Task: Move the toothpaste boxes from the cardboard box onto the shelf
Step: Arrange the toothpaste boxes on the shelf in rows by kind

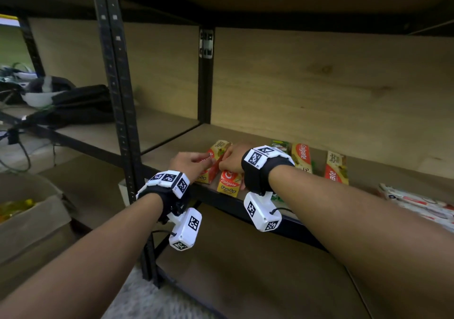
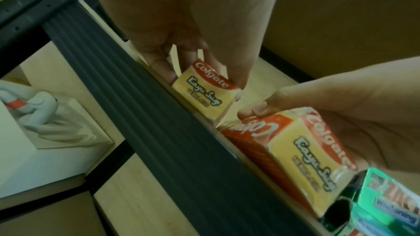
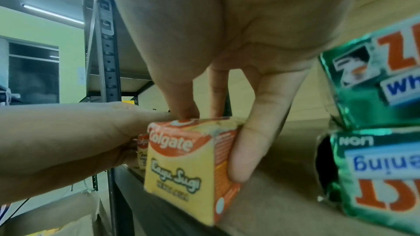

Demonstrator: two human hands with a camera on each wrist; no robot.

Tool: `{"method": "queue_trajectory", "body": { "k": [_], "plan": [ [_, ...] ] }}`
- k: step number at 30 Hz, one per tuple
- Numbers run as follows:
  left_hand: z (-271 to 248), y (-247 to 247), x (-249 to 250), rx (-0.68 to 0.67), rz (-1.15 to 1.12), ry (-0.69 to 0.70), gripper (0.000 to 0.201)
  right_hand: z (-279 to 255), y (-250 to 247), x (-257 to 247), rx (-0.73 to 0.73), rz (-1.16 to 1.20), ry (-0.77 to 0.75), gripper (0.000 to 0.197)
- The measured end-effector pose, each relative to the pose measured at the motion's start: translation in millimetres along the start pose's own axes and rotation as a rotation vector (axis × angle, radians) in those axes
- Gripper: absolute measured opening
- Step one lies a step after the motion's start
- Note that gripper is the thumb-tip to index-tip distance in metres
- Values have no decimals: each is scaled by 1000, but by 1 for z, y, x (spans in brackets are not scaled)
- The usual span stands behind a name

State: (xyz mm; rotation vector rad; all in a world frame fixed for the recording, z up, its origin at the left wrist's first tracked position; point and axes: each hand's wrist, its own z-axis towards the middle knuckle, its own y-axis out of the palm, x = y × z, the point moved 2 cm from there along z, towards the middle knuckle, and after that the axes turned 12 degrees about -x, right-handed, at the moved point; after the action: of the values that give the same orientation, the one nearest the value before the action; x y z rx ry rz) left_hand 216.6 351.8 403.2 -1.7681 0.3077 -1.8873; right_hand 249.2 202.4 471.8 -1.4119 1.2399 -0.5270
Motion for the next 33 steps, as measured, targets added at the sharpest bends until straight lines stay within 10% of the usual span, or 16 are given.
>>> {"method": "queue_trajectory", "body": {
  "k": [22,33],
  "plan": [
    [-39,9,104,-6,354,36,24,-107,-71,74,78,361,-67,27],
    [-40,87,165,-286,387,161,22,-159,-82,147,24,-274,241,42]
  ]
}}
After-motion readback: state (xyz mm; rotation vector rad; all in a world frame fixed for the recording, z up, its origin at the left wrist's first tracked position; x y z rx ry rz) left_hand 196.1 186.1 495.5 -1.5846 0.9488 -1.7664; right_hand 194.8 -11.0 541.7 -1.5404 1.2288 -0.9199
